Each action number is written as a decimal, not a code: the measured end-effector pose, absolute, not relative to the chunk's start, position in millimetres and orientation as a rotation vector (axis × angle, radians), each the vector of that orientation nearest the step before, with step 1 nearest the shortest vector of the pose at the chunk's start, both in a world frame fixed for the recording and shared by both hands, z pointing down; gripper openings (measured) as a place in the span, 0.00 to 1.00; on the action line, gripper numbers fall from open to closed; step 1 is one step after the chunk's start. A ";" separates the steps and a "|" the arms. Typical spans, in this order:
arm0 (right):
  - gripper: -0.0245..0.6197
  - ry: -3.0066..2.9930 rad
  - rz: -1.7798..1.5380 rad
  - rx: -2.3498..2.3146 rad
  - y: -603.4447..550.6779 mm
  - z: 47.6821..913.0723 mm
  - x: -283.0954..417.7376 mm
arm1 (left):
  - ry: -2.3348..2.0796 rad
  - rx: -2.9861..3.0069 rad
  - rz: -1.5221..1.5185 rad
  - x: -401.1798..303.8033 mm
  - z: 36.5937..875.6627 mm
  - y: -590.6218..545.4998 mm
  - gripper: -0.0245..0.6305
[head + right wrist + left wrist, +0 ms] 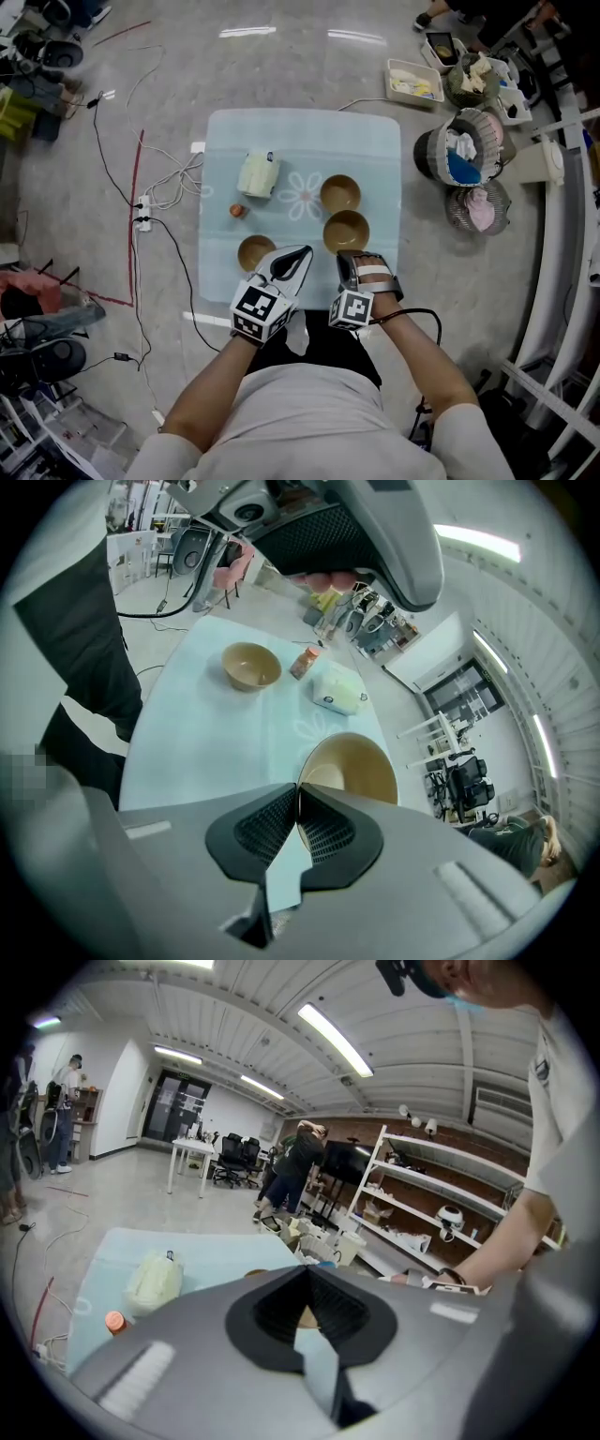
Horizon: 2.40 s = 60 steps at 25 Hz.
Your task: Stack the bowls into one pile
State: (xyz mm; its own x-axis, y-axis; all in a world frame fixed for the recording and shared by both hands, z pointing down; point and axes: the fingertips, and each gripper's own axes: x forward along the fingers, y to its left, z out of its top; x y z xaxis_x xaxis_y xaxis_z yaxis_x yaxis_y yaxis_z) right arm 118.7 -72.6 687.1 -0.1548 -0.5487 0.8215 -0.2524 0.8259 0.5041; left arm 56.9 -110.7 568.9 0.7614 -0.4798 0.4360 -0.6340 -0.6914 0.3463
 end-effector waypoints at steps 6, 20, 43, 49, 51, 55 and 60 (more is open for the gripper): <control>0.08 -1.749 -0.323 0.624 -110.5 689.4 132.2 | -0.864 2.471 0.436 65.3 566.4 -127.3 0.05; 0.08 -1.762 -0.280 0.574 -170.0 718.7 140.6 | -0.926 2.416 0.463 68.7 577.7 -155.8 0.05; 0.16 -1.871 -0.156 0.558 -169.0 738.0 124.8 | -0.960 2.375 0.469 63.1 590.2 -153.5 0.05; 0.15 -1.865 -0.197 0.652 -167.0 714.6 117.7 | -0.961 2.394 0.455 57.3 586.5 -142.1 0.05; 0.14 -1.860 -0.215 0.673 -161.3 705.3 112.1 | -0.958 2.404 0.448 52.3 583.8 -134.9 0.05; 0.10 -1.863 -0.247 0.711 -146.2 686.9 95.8 | -0.962 2.420 0.437 35.7 576.9 -120.4 0.05; 0.05 -1.866 -0.265 0.748 -116.9 669.7 70.4 | -0.959 2.434 0.425 12.0 570.2 -94.7 0.05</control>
State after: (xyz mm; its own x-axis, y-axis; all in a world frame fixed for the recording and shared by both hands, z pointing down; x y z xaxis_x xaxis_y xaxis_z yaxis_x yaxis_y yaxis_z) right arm 70.4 -116.9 669.7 -0.2447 -0.6067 0.7564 -0.3721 0.7791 0.5045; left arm 12.0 -94.7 570.2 0.7051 -0.5496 0.4481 -0.7010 -0.6354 0.3238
